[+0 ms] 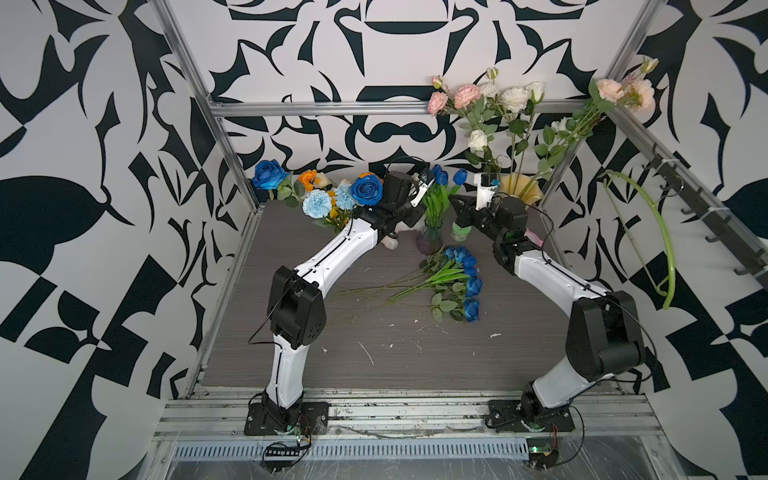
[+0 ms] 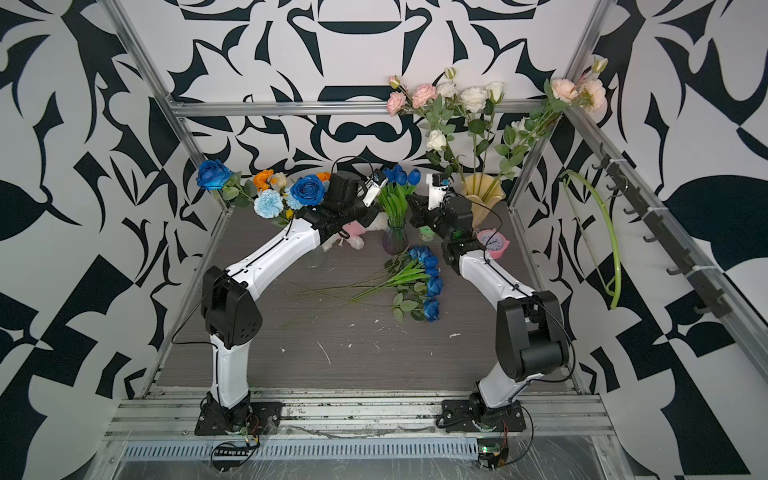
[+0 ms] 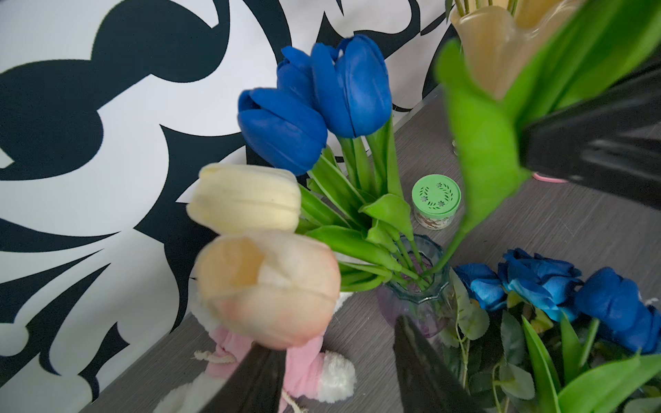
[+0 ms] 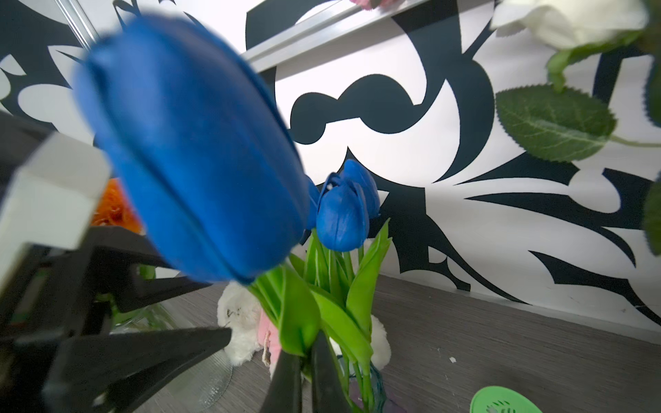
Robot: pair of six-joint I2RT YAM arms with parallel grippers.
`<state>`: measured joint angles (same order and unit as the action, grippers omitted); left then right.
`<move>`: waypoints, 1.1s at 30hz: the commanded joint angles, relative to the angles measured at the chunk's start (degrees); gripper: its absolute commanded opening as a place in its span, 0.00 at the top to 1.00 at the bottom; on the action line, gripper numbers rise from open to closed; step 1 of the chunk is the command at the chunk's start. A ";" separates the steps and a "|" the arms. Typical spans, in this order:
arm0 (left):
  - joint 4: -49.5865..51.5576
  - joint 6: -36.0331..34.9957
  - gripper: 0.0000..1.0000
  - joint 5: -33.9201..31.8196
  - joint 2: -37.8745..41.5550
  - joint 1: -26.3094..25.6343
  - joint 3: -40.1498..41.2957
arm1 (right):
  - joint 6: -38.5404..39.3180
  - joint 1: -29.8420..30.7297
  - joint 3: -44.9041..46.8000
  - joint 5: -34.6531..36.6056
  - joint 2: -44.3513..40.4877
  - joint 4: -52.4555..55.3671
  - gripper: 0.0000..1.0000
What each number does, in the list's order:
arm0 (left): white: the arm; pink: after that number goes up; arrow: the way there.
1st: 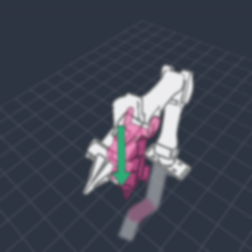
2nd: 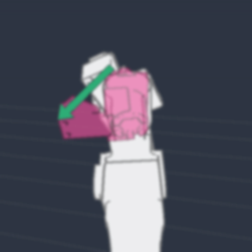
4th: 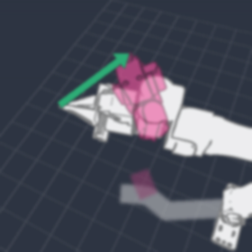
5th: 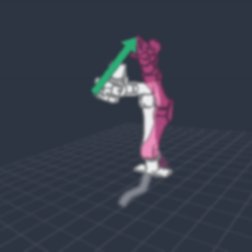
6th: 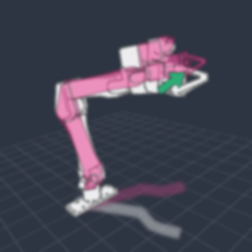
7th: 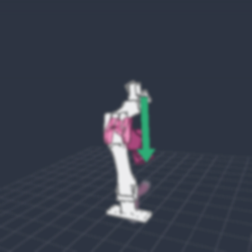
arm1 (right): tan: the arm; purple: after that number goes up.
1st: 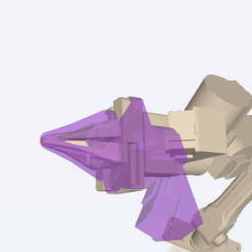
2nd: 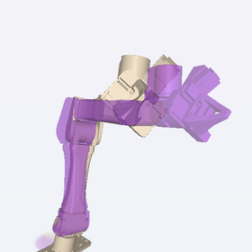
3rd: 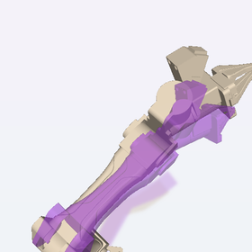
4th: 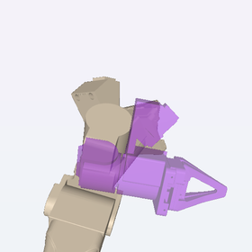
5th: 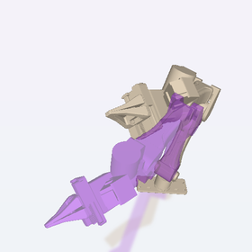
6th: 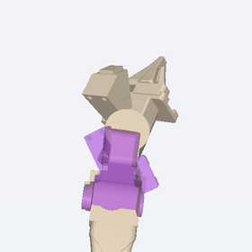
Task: Pick out blue flowers from the vase
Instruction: Pick up the flower from the vase, then place the flower at the center of the board.
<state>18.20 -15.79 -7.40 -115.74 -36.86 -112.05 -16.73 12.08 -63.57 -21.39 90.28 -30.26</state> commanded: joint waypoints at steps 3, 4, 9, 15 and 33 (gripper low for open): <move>-1.26 2.46 0.48 -0.07 -1.36 0.30 -1.51 | -4.64 0.07 5.33 3.10 -9.36 -7.88 1.00; -1.49 2.60 0.48 0.02 -1.24 0.30 -1.35 | -5.14 0.05 6.39 3.57 -11.11 -8.34 1.00; -1.89 2.27 0.48 0.15 -0.65 0.30 -0.64 | -6.97 0.05 11.30 6.95 -19.20 -8.65 1.00; -2.57 1.11 0.48 -0.60 0.00 0.30 0.18 | -16.76 0.05 17.19 11.65 -26.15 -8.60 1.00; -3.16 1.20 0.49 0.54 1.37 0.29 1.65 | -55.26 11.27 28.05 25.58 -10.12 -13.89 1.00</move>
<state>16.34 -14.41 -7.64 -115.90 -36.86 -111.74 -66.72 20.64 -34.98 -0.16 79.35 -39.13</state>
